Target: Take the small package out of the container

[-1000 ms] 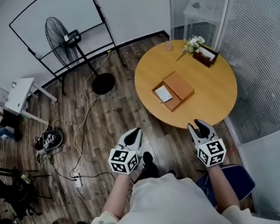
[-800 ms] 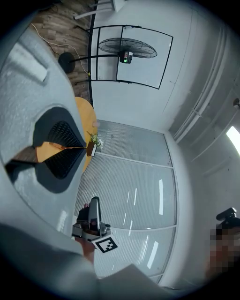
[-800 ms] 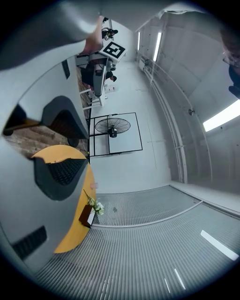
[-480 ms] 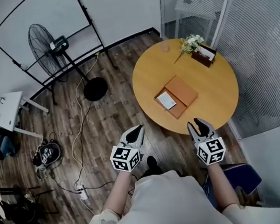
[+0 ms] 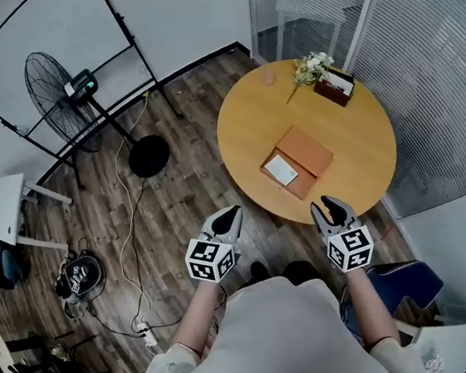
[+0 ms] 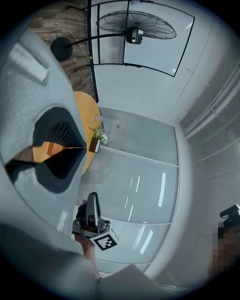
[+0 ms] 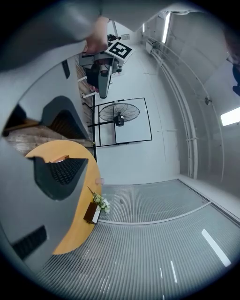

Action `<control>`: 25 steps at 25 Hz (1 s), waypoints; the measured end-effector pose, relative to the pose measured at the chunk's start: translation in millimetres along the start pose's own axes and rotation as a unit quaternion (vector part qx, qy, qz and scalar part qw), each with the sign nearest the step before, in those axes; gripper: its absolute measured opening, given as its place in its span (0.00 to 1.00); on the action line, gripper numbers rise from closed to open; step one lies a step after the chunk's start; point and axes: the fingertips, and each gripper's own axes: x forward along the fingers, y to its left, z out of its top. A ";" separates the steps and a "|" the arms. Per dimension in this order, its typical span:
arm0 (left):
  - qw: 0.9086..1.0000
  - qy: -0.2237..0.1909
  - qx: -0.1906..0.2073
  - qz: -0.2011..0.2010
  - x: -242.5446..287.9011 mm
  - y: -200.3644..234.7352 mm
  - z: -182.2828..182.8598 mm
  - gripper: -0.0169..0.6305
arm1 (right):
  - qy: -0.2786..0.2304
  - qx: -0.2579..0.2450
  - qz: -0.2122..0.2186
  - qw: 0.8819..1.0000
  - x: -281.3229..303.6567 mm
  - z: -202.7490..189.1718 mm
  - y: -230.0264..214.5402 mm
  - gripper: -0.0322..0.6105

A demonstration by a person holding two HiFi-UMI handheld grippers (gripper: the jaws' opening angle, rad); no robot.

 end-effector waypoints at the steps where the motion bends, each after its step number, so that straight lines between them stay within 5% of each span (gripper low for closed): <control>1: 1.000 0.001 -0.002 -0.002 1.2 4.1 -0.1 0.06 | 0.003 0.002 -0.003 1.000 2.9 -1.3 0.2 0.23; 15: 0.999 0.032 -0.009 -0.009 65.1 43.9 7.4 0.06 | 0.031 0.032 -0.006 0.999 71.4 -5.4 -40.2 0.23; 25: 0.997 0.079 -0.002 -0.013 165.5 68.4 17.0 0.06 | 0.071 0.064 0.007 0.995 150.9 -16.9 -108.6 0.23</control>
